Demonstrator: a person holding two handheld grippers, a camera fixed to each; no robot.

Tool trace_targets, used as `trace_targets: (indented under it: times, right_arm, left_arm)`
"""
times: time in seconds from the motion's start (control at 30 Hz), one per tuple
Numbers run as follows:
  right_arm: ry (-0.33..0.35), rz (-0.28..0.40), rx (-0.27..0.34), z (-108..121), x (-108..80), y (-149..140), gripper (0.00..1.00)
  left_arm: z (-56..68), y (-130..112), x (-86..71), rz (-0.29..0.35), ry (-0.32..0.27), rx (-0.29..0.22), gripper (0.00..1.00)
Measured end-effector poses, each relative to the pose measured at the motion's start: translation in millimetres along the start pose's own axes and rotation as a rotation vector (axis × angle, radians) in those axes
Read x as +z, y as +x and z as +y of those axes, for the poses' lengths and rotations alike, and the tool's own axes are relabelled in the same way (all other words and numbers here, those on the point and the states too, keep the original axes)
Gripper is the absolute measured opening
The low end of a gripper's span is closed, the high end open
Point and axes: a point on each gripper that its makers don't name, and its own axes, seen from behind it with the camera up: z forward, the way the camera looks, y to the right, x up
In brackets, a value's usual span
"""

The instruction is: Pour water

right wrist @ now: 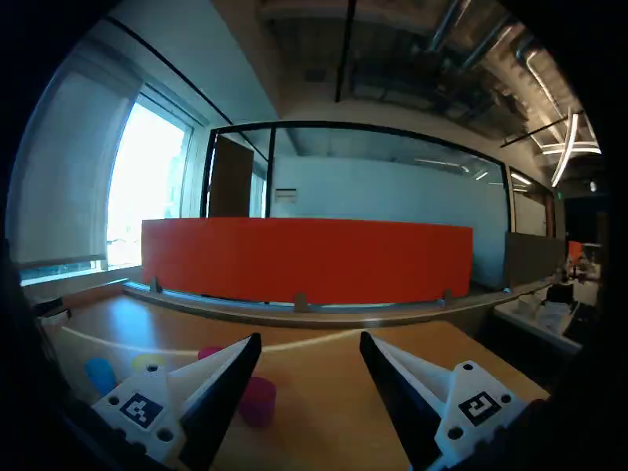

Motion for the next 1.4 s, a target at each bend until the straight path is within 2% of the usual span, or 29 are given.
trace_targets:
  times: [0.2, 0.3, 0.7, 1.07, 1.4]
  right_arm:
    - [-0.002, 0.004, 0.003, 3.2, -2.4, 2.4, 0.97]
    - [-0.004, 0.008, 0.0, 4.9, -4.0, 3.8, 0.97]
    - [-0.008, 0.012, -0.004, 2.9, -8.8, 8.9, 0.97]
    - [-0.007, 0.018, -0.007, 2.3, -12.3, 14.3, 0.97]
    - [-0.004, 0.015, -0.003, 1.7, -12.4, 14.2, 0.97]
  left_arm:
    - [0.3, -4.8, -4.0, -0.003, 0.001, 0.004, 0.88]
    - [-3.5, -9.0, -6.3, -0.01, 0.009, 0.006, 0.88]
    - [-9.2, -20.4, -9.0, -0.021, 0.02, -0.015, 0.88]
    - [-8.5, -34.1, -6.6, -0.051, 0.019, -0.029, 0.88]
    - [-7.0, -34.3, -4.7, -0.057, 0.011, -0.028, 0.88]
